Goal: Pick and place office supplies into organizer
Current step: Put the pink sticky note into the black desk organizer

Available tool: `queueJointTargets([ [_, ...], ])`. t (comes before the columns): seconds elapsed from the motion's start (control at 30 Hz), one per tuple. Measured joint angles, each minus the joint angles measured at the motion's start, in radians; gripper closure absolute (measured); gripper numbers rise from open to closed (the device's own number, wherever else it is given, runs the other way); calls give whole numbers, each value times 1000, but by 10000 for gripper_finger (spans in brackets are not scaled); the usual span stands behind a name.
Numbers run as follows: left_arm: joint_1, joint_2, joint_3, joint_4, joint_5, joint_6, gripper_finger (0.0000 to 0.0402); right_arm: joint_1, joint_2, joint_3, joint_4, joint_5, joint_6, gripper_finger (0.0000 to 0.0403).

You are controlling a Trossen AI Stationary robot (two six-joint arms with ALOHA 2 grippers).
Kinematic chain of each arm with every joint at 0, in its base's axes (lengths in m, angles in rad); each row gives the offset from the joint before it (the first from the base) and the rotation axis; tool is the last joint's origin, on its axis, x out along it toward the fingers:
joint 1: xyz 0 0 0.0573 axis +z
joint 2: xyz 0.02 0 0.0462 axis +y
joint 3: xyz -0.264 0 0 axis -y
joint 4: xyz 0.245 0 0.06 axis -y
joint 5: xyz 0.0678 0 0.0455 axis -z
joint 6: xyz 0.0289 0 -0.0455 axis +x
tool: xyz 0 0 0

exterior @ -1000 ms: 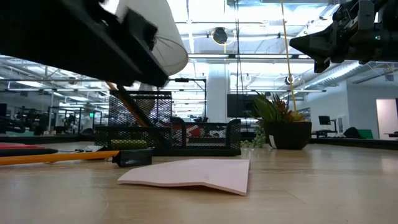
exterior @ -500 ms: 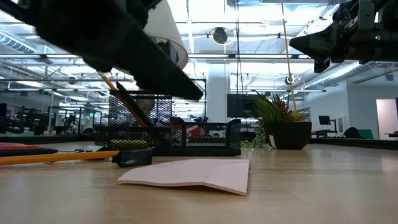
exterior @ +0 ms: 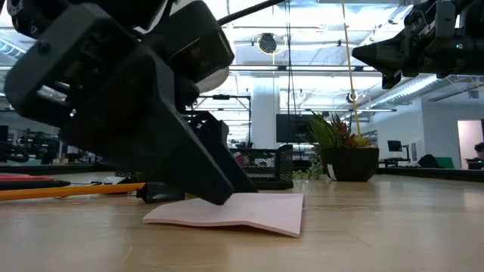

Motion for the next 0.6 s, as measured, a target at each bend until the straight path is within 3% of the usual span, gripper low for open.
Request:
queueJointTargets([
  [0.47, -49, 71, 4, 9, -110, 41, 2, 0, 0, 0, 0, 0, 0, 403],
  [0.6, -47, 71, 4, 3, -97, 27, 25, 0, 0, 0, 0, 0, 0, 403],
])
